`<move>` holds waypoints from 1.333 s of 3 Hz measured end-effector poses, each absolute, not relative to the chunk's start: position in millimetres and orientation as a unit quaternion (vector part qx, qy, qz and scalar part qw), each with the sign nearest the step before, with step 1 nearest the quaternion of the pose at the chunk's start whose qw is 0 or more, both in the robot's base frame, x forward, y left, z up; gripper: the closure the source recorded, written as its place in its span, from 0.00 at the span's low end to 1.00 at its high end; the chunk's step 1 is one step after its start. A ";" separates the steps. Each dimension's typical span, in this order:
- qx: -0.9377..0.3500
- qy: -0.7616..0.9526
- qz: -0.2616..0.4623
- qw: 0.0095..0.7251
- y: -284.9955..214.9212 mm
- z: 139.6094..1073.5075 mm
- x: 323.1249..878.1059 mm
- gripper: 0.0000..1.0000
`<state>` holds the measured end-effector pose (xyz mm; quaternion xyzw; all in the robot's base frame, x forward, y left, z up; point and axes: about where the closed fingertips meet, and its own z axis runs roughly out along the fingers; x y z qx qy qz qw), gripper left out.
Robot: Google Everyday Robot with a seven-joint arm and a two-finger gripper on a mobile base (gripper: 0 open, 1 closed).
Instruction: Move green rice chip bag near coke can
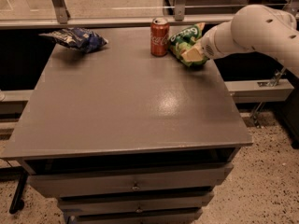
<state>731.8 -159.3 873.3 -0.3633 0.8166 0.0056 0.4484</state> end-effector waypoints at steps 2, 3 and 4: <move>-0.358 0.819 0.031 0.447 -145.4 864.6 742.7 0.58; -0.358 0.819 0.031 0.447 -145.0 865.0 742.7 0.35; -0.374 0.816 0.050 0.437 -130.6 869.3 732.9 0.12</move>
Offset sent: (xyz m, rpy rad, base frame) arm 0.0121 0.0152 -0.0092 0.0659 0.0349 0.0142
